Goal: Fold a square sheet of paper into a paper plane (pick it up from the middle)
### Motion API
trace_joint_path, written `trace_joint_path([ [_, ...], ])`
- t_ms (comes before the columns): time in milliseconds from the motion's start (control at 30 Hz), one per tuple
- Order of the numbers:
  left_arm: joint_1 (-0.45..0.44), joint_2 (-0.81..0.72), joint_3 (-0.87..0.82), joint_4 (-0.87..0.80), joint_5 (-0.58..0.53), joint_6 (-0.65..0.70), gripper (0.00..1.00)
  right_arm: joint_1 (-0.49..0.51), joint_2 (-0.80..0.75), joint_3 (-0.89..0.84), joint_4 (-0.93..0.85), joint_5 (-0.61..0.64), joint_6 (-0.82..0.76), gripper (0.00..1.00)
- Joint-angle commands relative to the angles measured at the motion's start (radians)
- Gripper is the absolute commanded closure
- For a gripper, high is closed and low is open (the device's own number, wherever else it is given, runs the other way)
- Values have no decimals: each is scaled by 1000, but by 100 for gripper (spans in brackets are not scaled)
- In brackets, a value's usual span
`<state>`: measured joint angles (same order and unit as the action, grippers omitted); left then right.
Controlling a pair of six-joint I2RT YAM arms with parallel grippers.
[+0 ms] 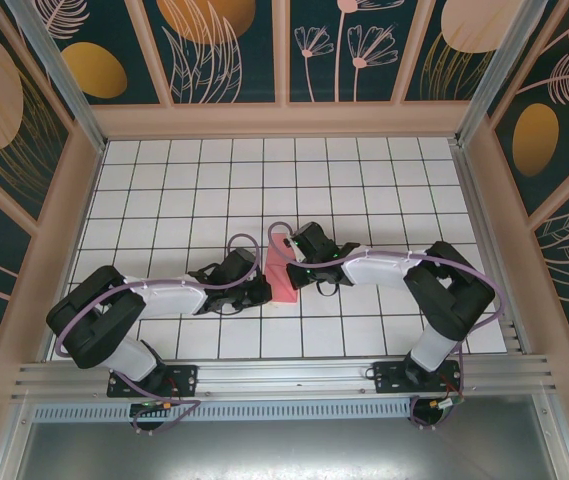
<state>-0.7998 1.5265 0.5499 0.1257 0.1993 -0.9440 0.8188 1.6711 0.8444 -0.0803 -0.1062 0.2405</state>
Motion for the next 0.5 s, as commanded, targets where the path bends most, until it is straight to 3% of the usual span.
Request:
trace_joint_path([
  [0, 3, 3, -10, -98, -54, 22, 92, 2, -2, 15, -22, 19, -5, 96],
  [467, 2, 3, -11, -90, -41, 23, 91, 4, -45, -17, -6, 26, 24, 96],
])
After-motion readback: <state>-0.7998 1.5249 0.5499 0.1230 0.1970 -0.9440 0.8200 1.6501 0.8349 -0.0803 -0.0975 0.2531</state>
